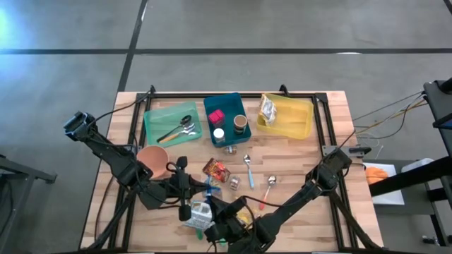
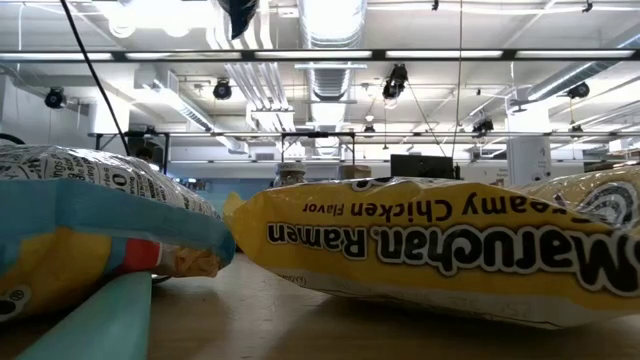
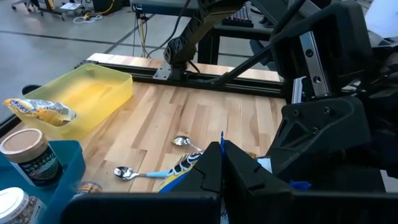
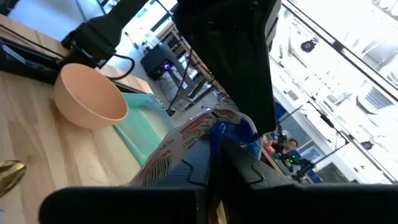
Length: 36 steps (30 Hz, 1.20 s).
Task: Pick & Place Food Item
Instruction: Put the blue noodle pack into the yellow bin
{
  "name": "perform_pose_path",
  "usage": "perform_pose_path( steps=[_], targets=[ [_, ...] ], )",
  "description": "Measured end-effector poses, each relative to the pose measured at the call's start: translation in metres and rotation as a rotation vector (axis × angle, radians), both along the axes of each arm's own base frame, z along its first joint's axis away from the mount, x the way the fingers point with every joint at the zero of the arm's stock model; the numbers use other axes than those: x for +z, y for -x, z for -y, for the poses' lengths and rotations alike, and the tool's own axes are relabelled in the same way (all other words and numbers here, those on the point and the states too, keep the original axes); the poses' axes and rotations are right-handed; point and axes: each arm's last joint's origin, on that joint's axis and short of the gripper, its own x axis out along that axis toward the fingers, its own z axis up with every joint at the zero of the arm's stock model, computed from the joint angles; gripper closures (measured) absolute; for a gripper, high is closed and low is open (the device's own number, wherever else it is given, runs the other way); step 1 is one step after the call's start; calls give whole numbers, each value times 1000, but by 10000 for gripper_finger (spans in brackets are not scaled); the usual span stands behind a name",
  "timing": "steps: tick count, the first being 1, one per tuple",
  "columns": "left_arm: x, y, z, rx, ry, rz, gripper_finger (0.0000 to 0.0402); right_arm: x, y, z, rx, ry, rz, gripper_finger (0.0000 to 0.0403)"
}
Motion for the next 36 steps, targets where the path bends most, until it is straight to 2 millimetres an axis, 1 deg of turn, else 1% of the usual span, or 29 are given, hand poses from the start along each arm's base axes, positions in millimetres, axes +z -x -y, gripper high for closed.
perform_pose_path(
  steps=[8, 13, 16, 24, 28, 32, 36],
  targets=[
    [1, 1, -1, 0, 0, 0, 401, 1, 3, -3, -20, 10, -3, 395],
    [6, 5, -3, 0, 17, 8, 394, 7, 6, -5, -21, -2, 14, 395],
    [8, 8, -6, 8, 31, 2, 362, 12, 9, -7, -17, -14, 29, 395],
    [22, 23, -17, 5, 52, 20, 228, 20, 13, -9, -9, -28, 46, 395],
    [30, 33, -25, 7, 63, 30, 174, 20, 13, -8, -10, -28, 46, 395],
    [32, 42, -32, 18, 75, 4, 144, 20, 14, -8, -10, -28, 46, 395],
    [25, 47, -35, 46, 75, -66, 136, 27, 16, -7, -7, -41, 61, 395]
  ],
)
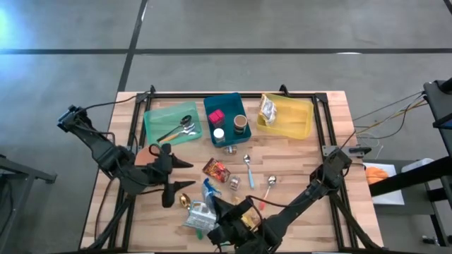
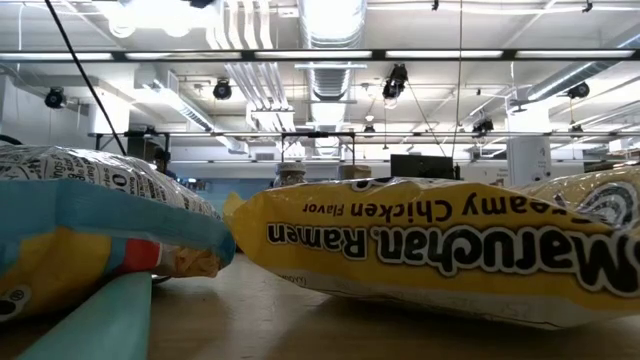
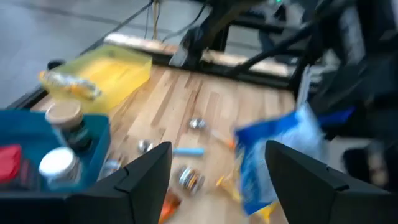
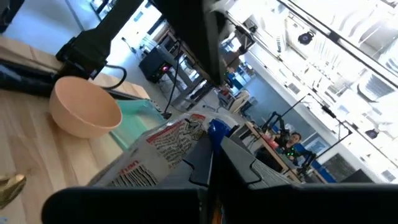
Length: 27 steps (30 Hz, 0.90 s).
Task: Pick & Place Food Item
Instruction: Put the blue noodle pack into the yellow bin
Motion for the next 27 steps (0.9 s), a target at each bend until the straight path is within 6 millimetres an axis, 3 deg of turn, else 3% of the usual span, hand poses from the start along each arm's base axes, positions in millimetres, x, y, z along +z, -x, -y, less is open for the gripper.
perform_pose_path(
  steps=[8, 16, 19, 23, 27],
  targets=[
    [-31, 5, 7, -18, -41, -77, 136, 31, 27, 24, -3, -62, 77, 395],
    [-58, 9, 7, -42, -117, -61, 136, 50, 93, 90, 83, -349, 140, 395],
    [-58, 13, 4, -70, -166, -53, 136, 45, 111, 110, 64, -387, 150, 395],
    [-45, 22, -4, -60, -131, 1, 136, 50, 136, 141, 26, -453, 233, 395],
    [-46, 32, -12, -56, -103, 20, 136, 46, 153, 172, -35, -477, 281, 395]
  ],
)
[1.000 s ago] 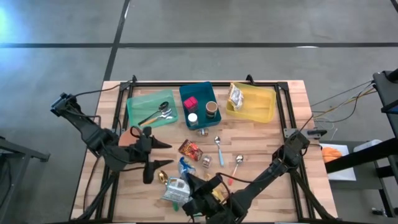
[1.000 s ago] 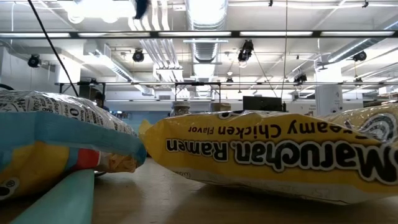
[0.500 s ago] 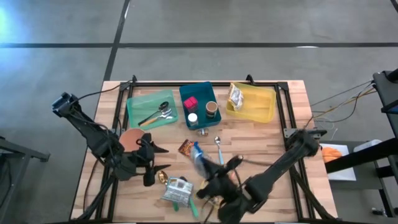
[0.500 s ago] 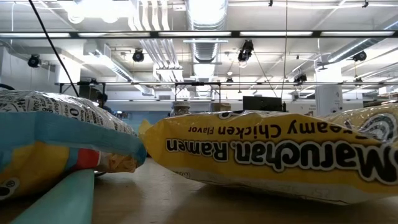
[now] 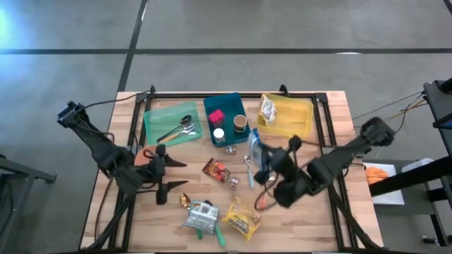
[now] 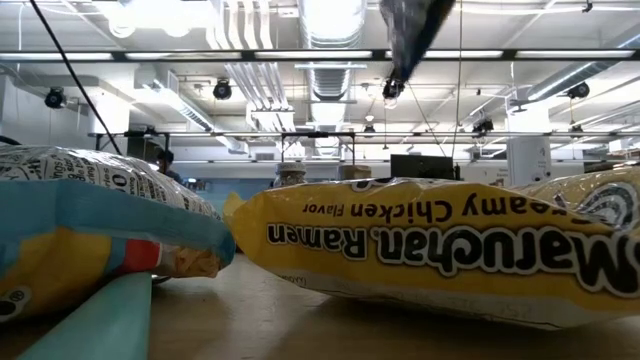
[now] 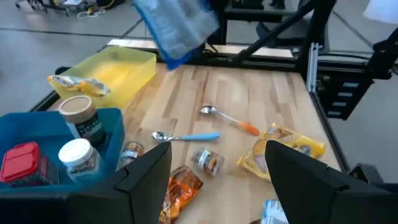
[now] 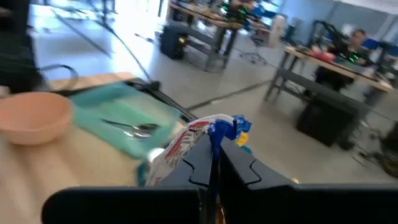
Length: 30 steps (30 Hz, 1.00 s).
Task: Pick & Place Food Item
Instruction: Put the blue noodle pack into the yellow bin
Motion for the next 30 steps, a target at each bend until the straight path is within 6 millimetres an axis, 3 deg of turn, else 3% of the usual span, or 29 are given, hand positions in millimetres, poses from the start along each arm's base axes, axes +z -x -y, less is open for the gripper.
perform_pose_path(
  steps=[7, 13, 26, 30],
  targets=[
    [-3, 18, -16, 9, 51, 61, 136, -7, 15, 47, -123, -4, -1, 395],
    [-22, 28, -28, -18, 23, 158, 136, -16, 16, 84, -234, 33, -82, 395],
    [-32, 36, -39, -30, -54, 159, 136, -57, 26, 174, -506, -25, -257, 395],
    [-33, 35, -40, -30, -78, 154, 136, -73, 25, 199, -494, -87, -295, 395]
  ],
)
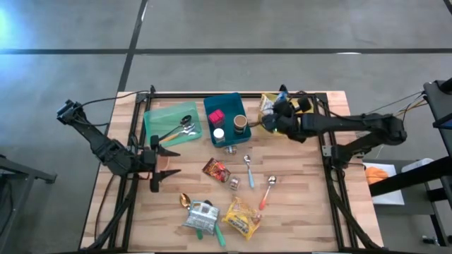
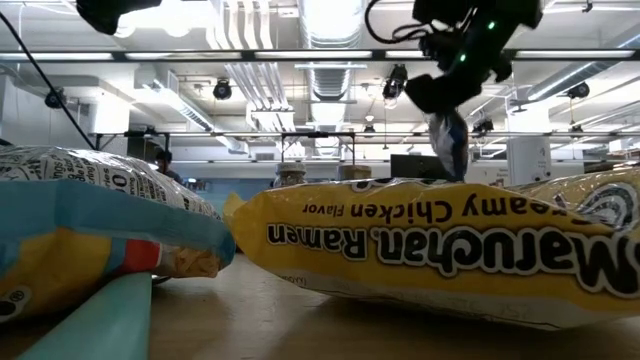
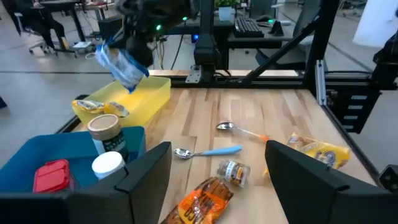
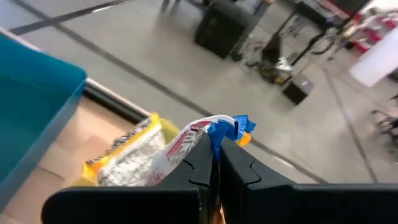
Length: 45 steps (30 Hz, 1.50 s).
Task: Pick & Place Food Item
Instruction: Put the blue noodle pack into the yellow bin
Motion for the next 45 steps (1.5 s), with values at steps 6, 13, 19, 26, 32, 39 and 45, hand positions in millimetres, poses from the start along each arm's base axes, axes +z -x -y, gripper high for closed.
perform_pose_path(
  steps=[6, 13, 19, 26, 32, 39, 45],
  targets=[
    [-1, -1, -3, 16, -18, -10, 136, -7, -3, 31, 37, 6, 21, 395],
    [-3, -1, -4, 20, -32, -33, 136, -20, 5, 45, 94, -22, -140, 395],
    [-3, -1, -4, 20, -33, -33, 136, -36, 10, 53, 118, -56, -167, 395],
    [-4, -1, -4, 24, -33, -34, 136, -57, 15, 60, 79, -72, -162, 395],
    [-4, -1, -5, 30, -35, -38, 136, -81, 5, 65, 89, -77, -207, 395],
    [-8, -2, -6, 34, -42, -50, 136, -108, -11, 71, 85, -79, -207, 395],
    [-8, -2, -6, 36, -41, -49, 136, -110, -16, 69, 108, -90, -163, 395]
  ],
)
